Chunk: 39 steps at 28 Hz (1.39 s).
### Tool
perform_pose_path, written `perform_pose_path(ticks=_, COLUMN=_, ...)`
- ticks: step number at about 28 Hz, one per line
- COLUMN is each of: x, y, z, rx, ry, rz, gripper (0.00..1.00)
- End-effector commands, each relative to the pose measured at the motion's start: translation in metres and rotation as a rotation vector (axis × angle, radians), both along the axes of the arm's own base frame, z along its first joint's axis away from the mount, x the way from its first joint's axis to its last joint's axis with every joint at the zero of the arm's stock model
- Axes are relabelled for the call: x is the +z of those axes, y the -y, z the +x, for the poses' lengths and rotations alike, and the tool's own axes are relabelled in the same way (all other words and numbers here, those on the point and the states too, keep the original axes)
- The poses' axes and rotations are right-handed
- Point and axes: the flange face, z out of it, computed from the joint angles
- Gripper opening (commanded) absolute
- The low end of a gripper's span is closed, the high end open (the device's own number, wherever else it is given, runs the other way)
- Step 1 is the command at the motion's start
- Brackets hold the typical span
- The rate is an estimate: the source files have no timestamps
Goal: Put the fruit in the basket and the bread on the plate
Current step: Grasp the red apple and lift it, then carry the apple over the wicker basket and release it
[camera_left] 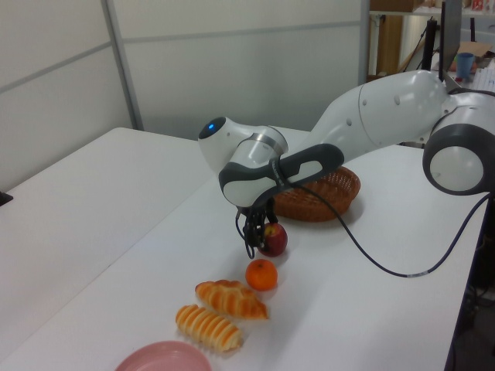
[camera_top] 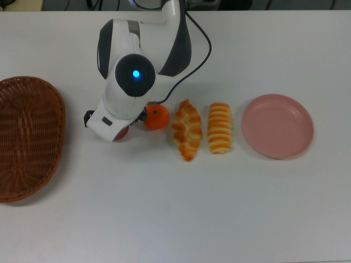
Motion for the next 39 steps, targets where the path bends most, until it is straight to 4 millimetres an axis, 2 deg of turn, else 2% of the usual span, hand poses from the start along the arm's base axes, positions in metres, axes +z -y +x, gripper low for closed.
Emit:
perform_pose_path(ticks=1, x=-0.010, y=0.001, z=0.000, rx=-0.005, ry=0.013, rz=-0.032, gripper=1.00)
perform_pose_path(ticks=3, x=-0.014, y=0.002, z=0.000, rx=0.003, ry=0.007, rz=-0.045, gripper=1.00)
perform_pose_path(ticks=4, x=-0.016, y=0.002, z=0.000, rx=0.004, ry=0.004, rz=-0.047, gripper=0.96)
perform_pose_path(ticks=6, x=-0.016, y=0.002, z=0.000, rx=0.005, ry=0.004, rz=-0.046, gripper=0.73)
perform_pose_path(ticks=7, x=-0.015, y=0.005, z=0.001, rx=0.007, ry=0.004, rz=-0.044, gripper=0.49)
perform_pose_path(ticks=10, x=-0.011, y=0.010, z=0.002, rx=-0.008, ry=0.010, rz=-0.028, gripper=0.09)
perform_pose_path(ticks=11, x=-0.008, y=0.016, z=0.002, rx=-0.025, ry=0.017, rz=-0.018, gripper=0.00)
perform_pose_path(ticks=13, x=0.001, y=0.028, z=0.004, rx=-0.059, ry=0.035, rz=0.005, gripper=0.00)
perform_pose_path(ticks=15, x=0.021, y=0.043, z=0.009, rx=-0.107, ry=0.073, rz=0.042, gripper=0.00)
perform_pose_path(ticks=16, x=0.043, y=0.059, z=0.011, rx=-0.156, ry=0.112, rz=0.083, gripper=0.00)
perform_pose_path(ticks=18, x=0.065, y=0.077, z=0.008, rx=-0.212, ry=0.151, rz=0.124, gripper=0.00)
perform_pose_path(ticks=20, x=0.082, y=0.105, z=0.003, rx=-0.273, ry=0.183, rz=0.153, gripper=0.00)
perform_pose_path(ticks=21, x=0.097, y=0.130, z=-0.001, rx=-0.319, ry=0.215, rz=0.172, gripper=0.00)
perform_pose_path(ticks=24, x=0.114, y=0.163, z=-0.003, rx=-0.363, ry=0.273, rz=0.175, gripper=0.00)
perform_pose_path(ticks=27, x=0.118, y=0.189, z=-0.004, rx=-0.387, ry=0.321, rz=0.164, gripper=0.00)
perform_pose_path(ticks=31, x=0.110, y=0.212, z=-0.001, rx=-0.403, ry=0.389, rz=0.153, gripper=0.00)
perform_pose_path(ticks=32, x=0.104, y=0.216, z=0.001, rx=-0.401, ry=0.400, rz=0.150, gripper=0.00)
perform_pose_path(ticks=33, x=0.090, y=0.222, z=0.005, rx=-0.400, ry=0.419, rz=0.146, gripper=0.00)
perform_pose_path(ticks=35, x=0.079, y=0.226, z=0.007, rx=-0.395, ry=0.433, rz=0.139, gripper=0.00)
perform_pose_path(ticks=39, x=0.060, y=0.243, z=0.000, rx=-0.405, ry=0.426, rz=0.109, gripper=0.05)
